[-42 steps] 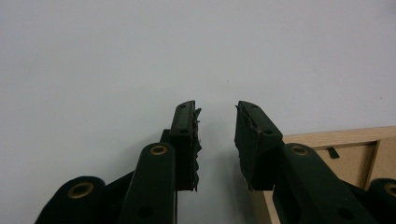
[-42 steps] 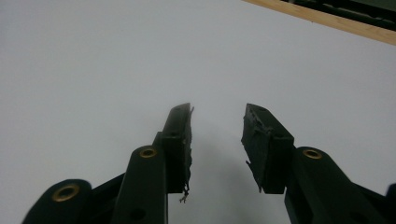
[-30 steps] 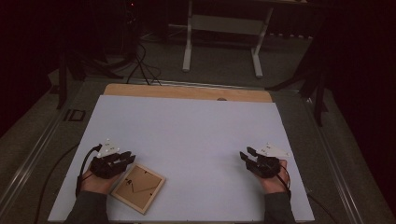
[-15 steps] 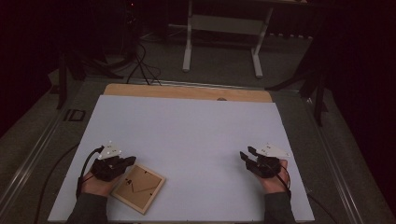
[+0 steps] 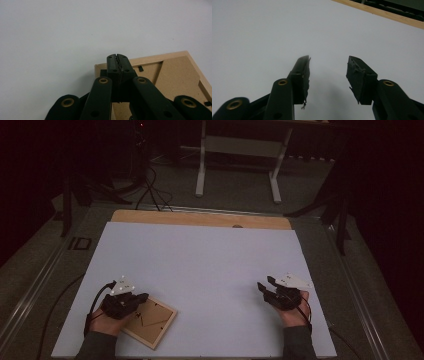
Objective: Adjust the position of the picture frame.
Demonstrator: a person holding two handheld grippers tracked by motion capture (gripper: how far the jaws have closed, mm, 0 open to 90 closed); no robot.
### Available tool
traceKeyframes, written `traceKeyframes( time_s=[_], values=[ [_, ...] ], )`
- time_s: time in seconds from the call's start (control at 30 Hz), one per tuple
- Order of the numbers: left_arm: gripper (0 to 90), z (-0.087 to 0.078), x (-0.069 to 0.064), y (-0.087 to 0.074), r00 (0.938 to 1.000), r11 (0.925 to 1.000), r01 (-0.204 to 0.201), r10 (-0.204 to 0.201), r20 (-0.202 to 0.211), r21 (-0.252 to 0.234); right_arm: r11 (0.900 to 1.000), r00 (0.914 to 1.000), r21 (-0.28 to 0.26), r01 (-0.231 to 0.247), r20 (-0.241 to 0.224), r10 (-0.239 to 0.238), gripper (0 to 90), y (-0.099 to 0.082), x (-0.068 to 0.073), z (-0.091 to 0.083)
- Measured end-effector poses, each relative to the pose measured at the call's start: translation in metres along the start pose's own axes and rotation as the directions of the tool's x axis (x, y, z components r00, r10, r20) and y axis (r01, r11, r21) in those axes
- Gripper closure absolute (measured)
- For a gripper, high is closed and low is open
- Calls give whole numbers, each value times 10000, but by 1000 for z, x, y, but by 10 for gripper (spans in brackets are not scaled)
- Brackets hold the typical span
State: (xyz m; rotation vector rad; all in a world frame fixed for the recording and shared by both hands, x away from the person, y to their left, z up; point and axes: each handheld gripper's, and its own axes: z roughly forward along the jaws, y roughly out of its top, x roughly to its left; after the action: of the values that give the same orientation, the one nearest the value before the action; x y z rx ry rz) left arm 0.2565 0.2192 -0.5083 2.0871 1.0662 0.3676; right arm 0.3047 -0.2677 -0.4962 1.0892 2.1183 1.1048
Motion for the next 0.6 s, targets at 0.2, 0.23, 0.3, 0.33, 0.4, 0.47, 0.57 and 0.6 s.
traceKeyframes(
  time_s=[0.2, 0.23, 0.3, 0.33, 0.4, 0.47, 0.57, 0.6],
  values=[
    [896, 2, 1, -1, 9998, 9999, 48, -45, -192, 150, 10000, 10000, -16, -14, 19, 14, 523, 0, -1, 0],
    [896, 3, 0, 0, 9995, 9999, 5, -1, -303, 129, 10000, 10000, -12, -12, 8, 12, 524, 0, -1, 0],
    [896, 5, -3, 2, 9987, 9996, -169, 179, -473, 215, 10000, 10000, 31, -3, -35, 3, 524, 0, 0, 0],
    [896, 6, -4, 2, 9986, 9993, -238, 251, -468, 277, 10000, 10000, 51, 4, -38, -4, 524, 0, 0, 1],
    [896, 8, -5, 4, 9981, 9992, -297, 312, -537, 282, 10000, 10000, 36, 61, -57, -61, 526, 0, 1, 1],
    [896, 8, -5, 4, 9981, 9991, -301, 317, -529, 307, 10000, 10000, 32, 74, -61, -74, 526, 0, 1, 1],
    [897, 9, -4, 4, 9986, 9994, -230, 243, -464, 269, 10000, 9999, 36, 88, -68, -88, 526, 0, 1, 1],
    [896, 10, -3, 5, 9987, 9995, -223, 234, -456, 243, 10000, 9999, 34, 78, -73, -77, 526, 0, 0, 1]
  ],
)
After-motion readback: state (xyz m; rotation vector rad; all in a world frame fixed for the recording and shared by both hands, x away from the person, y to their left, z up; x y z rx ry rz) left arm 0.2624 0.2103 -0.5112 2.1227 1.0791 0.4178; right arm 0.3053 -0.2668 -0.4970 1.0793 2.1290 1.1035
